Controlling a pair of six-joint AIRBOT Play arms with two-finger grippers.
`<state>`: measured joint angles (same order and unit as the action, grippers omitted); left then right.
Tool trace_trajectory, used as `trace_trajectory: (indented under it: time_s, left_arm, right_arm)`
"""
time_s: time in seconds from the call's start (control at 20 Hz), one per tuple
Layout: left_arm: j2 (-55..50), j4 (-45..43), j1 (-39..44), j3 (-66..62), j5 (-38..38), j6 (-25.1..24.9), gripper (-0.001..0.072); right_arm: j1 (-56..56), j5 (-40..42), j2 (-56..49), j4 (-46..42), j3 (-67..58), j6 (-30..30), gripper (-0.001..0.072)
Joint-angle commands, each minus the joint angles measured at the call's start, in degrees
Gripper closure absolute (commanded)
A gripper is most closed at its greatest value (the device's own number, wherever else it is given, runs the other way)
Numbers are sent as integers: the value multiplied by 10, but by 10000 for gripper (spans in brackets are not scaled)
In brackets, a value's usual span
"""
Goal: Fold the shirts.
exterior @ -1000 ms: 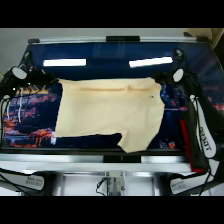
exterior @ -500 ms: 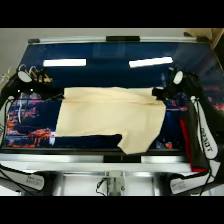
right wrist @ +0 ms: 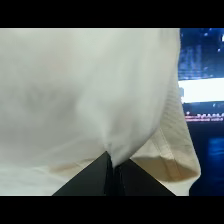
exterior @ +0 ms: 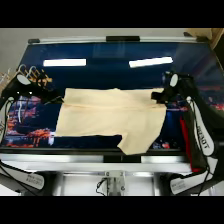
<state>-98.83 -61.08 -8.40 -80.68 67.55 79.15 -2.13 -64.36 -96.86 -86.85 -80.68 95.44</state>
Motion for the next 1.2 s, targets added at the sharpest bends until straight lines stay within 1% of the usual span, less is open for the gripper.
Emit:
trace_trajectory:
  time_s: [0.0,0.05,0.1,0.2,0.3,0.35,0.4,0.5,0.6,0.7,0.8,0.9,1.0,1.05,1.1,1.15]
  left_arm:
    - [-21,9,5,0,29,34,500]
    - [-17,9,2,-1,43,34,276]
    - [-12,4,-6,-8,67,25,184]
    - [2,-38,-32,-29,132,25,187]
    - [30,-73,-65,-26,200,18,194]
    - [50,-76,-81,-5,223,7,194]
    - [79,-75,-96,34,228,-1,193]
    - [143,-75,-117,153,183,-27,191]
    - [202,-63,-130,284,112,-37,192]
    - [231,-44,-140,360,46,-43,192]
    - [233,-30,-142,388,20,-64,192]
    - [232,-27,-142,397,3,-65,192]
    - [232,-6,-141,398,-14,-67,198]
    - [232,6,-141,398,-17,-75,232]
    - [232,12,-141,398,-18,-78,250]
    - [232,12,-140,398,-19,-78,251]
  right_arm:
    - [-6,-5,-2,3,-1,9,393]
    - [-4,-18,8,-8,-4,8,212]
    - [-2,-39,22,-29,-11,1,199]
    - [1,-102,60,-101,-27,-16,199]
    - [15,-170,101,-151,-28,-50,199]
    - [29,-199,117,-154,-28,-52,200]
    - [45,-223,134,-144,-25,-52,200]
    - [71,-239,168,-106,-9,-52,199]
    - [82,-239,197,-77,5,-51,199]
    - [80,-239,213,-64,7,-50,199]
    - [80,-240,221,-36,7,-46,199]
    - [80,-245,222,-25,7,-46,199]
    - [80,-246,222,-26,7,-45,199]
    - [80,-247,222,-26,7,-44,200]
    - [80,-251,222,-26,7,-44,199]
    - [80,-256,222,-26,7,-44,199]
